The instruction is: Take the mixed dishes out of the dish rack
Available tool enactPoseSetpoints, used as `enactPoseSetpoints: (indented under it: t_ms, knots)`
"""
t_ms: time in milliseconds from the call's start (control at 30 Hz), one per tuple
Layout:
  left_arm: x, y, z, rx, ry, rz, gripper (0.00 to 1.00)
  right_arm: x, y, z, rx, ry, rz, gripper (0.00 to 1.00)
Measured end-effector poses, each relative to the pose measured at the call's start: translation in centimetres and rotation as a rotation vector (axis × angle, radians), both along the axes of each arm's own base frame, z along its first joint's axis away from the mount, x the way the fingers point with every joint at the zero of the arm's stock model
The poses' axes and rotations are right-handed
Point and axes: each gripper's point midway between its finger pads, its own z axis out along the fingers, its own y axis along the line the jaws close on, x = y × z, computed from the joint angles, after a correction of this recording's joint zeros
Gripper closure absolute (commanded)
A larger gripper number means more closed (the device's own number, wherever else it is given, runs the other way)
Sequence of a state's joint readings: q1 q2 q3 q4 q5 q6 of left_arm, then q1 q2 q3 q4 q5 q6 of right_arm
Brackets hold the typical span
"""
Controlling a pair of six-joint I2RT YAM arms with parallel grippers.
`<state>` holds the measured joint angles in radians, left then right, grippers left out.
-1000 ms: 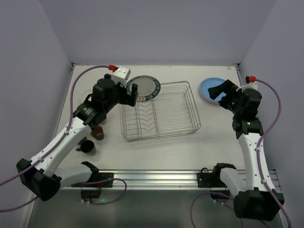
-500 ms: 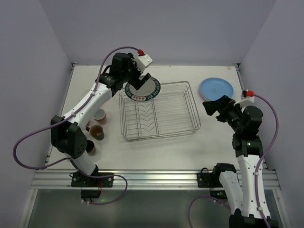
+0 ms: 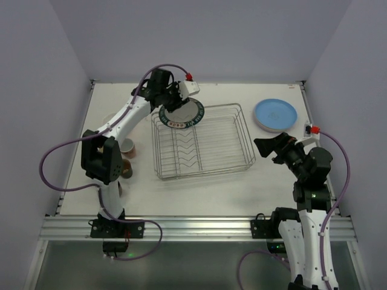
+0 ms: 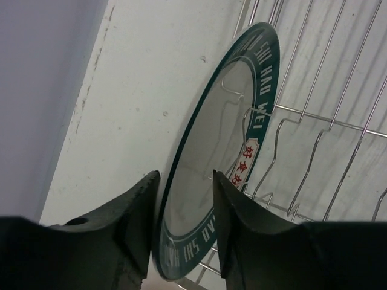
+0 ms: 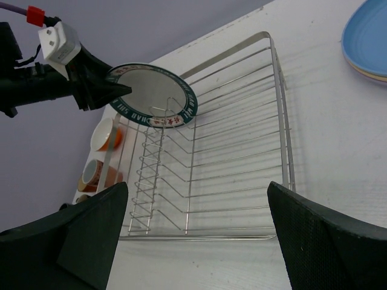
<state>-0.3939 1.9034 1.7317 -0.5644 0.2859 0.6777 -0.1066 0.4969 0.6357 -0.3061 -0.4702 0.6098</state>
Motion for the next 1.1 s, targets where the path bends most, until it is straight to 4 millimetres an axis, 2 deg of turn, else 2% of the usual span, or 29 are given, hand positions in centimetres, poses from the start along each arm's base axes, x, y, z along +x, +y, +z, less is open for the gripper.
enactPoseSetpoints:
  t_ms: [33, 67, 133, 233, 267, 567, 700, 900, 1100]
  knots:
    - [0.1, 0.0, -0.4, 0.011, -0.001, -0.011, 0.62, 0.0, 0.0, 0.0, 0.000, 0.001, 0.001, 0.01]
    - [0.2, 0.0, -0.6, 0.017, -0.002, -0.023, 0.72, 0.1, 0.0, -0.1, 0.000, 0.005, 0.001, 0.01]
    - [0.3, -0.2, -0.7, 0.028, -0.017, -0.054, 0.79, 0.1, 0.0, -0.3, -0.001, 0.013, 0.002, 0.01]
    - [0.5, -0.4, -0.7, 0.050, -0.056, -0.108, 0.96, 0.1, 0.0, -0.4, -0.001, 0.019, 0.002, 0.01]
    - [0.4, -0.4, -0.6, 0.054, -0.069, -0.124, 0.99, 0.0, 0.0, -0.4, -0.001, 0.017, 0.002, 0.01]
    - [0.4, -1.0, -0.5, 0.114, -0.162, -0.271, 1.00, -0.3, 0.1, -0.5, -0.003, 0.019, 0.011, 0.01]
    - [1.0, -1.5, -0.4, 0.140, -0.199, -0.335, 1.00, -0.5, 0.3, -0.4, -0.001, 0.015, 0.021, 0.01]
    - [2.1, -2.0, -0.3, 0.161, -0.227, -0.369, 1.00, -0.6, 0.4, -0.3, -0.001, 0.012, 0.023, 0.01]
    - [2.2, -2.0, -0.2, 0.167, -0.225, -0.378, 1.00, -0.6, 0.4, -0.3, -0.001, 0.013, 0.024, 0.01]
